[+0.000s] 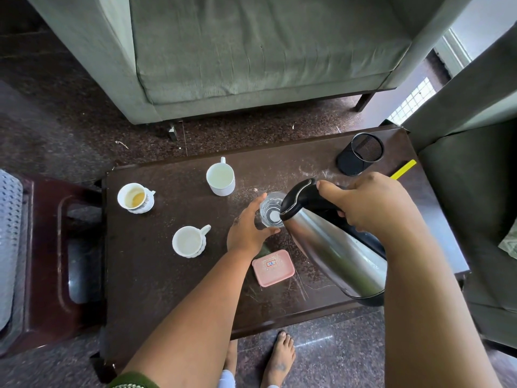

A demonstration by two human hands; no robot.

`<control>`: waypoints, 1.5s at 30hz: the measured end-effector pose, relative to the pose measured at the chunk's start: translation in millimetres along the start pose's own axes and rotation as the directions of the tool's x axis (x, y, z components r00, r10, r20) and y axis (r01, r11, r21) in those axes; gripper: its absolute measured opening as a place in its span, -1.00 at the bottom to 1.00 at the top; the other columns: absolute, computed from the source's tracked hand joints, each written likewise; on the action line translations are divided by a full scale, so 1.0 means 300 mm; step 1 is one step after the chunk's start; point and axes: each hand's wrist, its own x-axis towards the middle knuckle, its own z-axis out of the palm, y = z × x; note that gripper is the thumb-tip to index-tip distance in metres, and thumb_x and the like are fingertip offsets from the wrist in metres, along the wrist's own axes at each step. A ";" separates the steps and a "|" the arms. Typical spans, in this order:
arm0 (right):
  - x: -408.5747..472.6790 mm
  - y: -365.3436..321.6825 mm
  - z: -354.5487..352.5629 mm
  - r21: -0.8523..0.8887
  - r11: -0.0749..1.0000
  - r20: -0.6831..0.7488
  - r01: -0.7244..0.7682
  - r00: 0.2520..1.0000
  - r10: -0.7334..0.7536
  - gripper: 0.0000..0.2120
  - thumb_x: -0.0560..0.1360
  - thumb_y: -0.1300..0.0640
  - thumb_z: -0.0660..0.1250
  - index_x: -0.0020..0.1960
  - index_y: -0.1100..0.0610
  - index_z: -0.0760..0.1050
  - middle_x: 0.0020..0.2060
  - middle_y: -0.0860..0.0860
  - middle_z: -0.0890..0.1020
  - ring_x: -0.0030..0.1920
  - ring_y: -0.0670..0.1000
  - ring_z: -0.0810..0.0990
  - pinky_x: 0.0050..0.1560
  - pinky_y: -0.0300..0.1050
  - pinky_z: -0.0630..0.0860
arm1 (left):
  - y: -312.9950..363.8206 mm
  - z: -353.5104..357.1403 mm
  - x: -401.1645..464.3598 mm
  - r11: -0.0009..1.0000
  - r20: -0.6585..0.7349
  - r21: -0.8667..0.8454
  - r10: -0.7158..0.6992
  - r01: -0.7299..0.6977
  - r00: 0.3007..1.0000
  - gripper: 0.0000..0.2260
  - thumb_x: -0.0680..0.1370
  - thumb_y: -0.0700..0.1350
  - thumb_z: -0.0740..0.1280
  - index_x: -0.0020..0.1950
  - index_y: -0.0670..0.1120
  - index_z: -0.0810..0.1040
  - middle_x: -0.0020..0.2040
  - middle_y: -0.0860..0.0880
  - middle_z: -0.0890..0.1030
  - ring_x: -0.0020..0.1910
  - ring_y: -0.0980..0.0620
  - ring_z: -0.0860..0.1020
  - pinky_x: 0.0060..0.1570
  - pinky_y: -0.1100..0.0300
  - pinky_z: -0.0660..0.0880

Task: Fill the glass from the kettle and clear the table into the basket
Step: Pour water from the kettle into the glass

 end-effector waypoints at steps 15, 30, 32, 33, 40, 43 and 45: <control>0.003 0.008 0.006 0.027 1.000 -0.015 -0.009 1.000 0.009 -0.35 0.25 -0.39 0.23 -0.35 0.25 0.54 -0.45 0.15 0.61 -0.38 0.15 0.62 -0.24 -0.02 0.59 | -0.008 0.006 0.000 1.000 -0.013 -0.025 0.002 -0.003 1.000 -0.27 0.40 -0.01 0.53 0.45 0.30 0.24 0.38 0.15 0.47 0.37 0.09 0.42 0.25 0.12 0.36; 0.006 0.008 0.001 0.041 0.999 -0.013 0.000 1.000 0.001 -0.30 0.19 -0.42 0.19 -0.32 0.26 0.55 -0.43 0.15 0.63 -0.36 0.16 0.63 -0.23 0.00 0.59 | -0.004 0.003 -0.002 1.000 -0.005 0.007 -0.002 0.002 1.000 -0.29 0.42 -0.02 0.51 0.45 0.31 0.23 0.40 0.17 0.44 0.35 0.09 0.44 0.16 0.18 0.34; 0.006 0.006 0.000 0.034 0.999 -0.011 0.007 1.000 -0.006 -0.30 0.19 -0.42 0.19 -0.32 0.26 0.55 -0.44 0.15 0.62 -0.36 0.16 0.63 -0.23 0.00 0.59 | -0.002 0.001 -0.004 1.000 -0.007 0.030 0.000 0.000 1.000 -0.29 0.42 -0.01 0.51 0.45 0.32 0.21 0.39 0.18 0.45 0.34 0.09 0.45 0.14 0.20 0.33; 0.005 0.006 0.000 0.031 0.999 -0.012 0.008 1.000 -0.008 -0.30 0.19 -0.42 0.19 -0.32 0.26 0.55 -0.43 0.16 0.62 -0.36 0.16 0.63 -0.23 0.00 0.58 | -0.001 0.000 -0.005 0.999 -0.008 0.046 0.003 -0.002 1.000 -0.29 0.42 0.00 0.50 0.45 0.31 0.21 0.39 0.18 0.46 0.33 0.10 0.46 0.11 0.22 0.32; 0.001 0.003 0.000 0.024 1.000 -0.010 0.017 1.000 -0.016 -0.31 0.15 -0.44 0.17 -0.33 0.23 0.54 -0.43 0.13 0.61 -0.36 0.15 0.61 -0.26 -0.02 0.56 | 0.005 -0.003 -0.005 0.994 -0.015 0.109 0.008 -0.006 1.000 -0.30 0.44 0.03 0.48 0.46 0.30 0.20 0.39 0.18 0.45 0.32 0.11 0.47 0.10 0.22 0.32; 0.003 0.002 0.003 0.011 1.000 -0.010 0.016 1.000 -0.015 -0.29 0.16 -0.44 0.16 -0.32 0.24 0.54 -0.43 0.14 0.62 -0.36 0.15 0.62 -0.25 -0.01 0.57 | 0.005 -0.003 -0.005 0.994 -0.010 0.112 0.004 -0.002 1.000 -0.31 0.45 0.04 0.48 0.46 0.30 0.20 0.40 0.17 0.45 0.31 0.10 0.48 0.11 0.20 0.34; 0.002 0.000 0.005 0.002 1.000 -0.007 0.021 1.000 -0.021 -0.28 0.17 -0.45 0.16 -0.33 0.25 0.54 -0.44 0.14 0.62 -0.36 0.15 0.62 -0.23 -0.01 0.58 | 0.004 -0.002 -0.005 0.995 -0.004 0.102 -0.009 0.010 1.000 -0.32 0.45 0.05 0.47 0.46 0.30 0.20 0.40 0.17 0.44 0.30 0.09 0.48 0.08 0.22 0.31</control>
